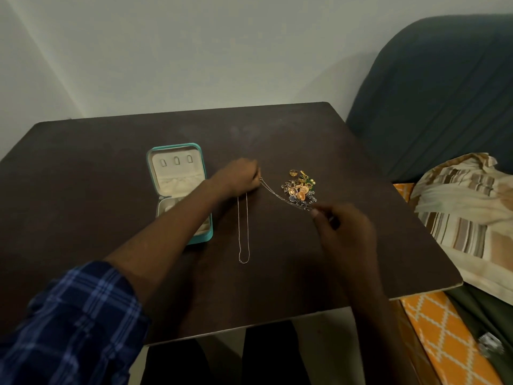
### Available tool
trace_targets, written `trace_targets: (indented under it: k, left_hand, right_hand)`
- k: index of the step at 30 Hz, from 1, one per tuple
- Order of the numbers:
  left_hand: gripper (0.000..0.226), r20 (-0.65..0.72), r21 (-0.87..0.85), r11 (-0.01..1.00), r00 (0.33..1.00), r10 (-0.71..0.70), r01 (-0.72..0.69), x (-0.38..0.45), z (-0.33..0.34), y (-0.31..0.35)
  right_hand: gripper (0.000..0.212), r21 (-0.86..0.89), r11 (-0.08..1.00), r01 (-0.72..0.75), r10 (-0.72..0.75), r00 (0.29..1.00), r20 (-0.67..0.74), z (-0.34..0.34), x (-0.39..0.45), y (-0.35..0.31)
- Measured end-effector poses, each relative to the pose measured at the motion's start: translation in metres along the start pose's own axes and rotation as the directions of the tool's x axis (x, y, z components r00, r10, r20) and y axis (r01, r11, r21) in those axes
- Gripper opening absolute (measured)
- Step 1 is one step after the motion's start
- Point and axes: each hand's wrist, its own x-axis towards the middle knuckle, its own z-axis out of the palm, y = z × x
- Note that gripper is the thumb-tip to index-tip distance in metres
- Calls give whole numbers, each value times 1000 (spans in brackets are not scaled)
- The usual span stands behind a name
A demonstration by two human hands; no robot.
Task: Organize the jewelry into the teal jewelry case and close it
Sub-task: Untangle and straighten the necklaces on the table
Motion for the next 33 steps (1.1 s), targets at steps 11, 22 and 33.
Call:
trace_targets:
  k: [11,22,33]
  left_hand:
    - [19,-224,-136,990,974,11,-43,-17,-1,10]
    - [21,-397,-902,139,912,99,-408,-75,-95,110]
    - [10,-506,-858,150,859,-75,-492,-102,-95,110]
  right_hand:
    - [19,-210,937,278,-226,943,243,-52,88,-61]
    - [13,-291,800,524,-446,845,297,-104,107,-132]
    - [18,85,915,394,-394,830,396,-128,86,-152]
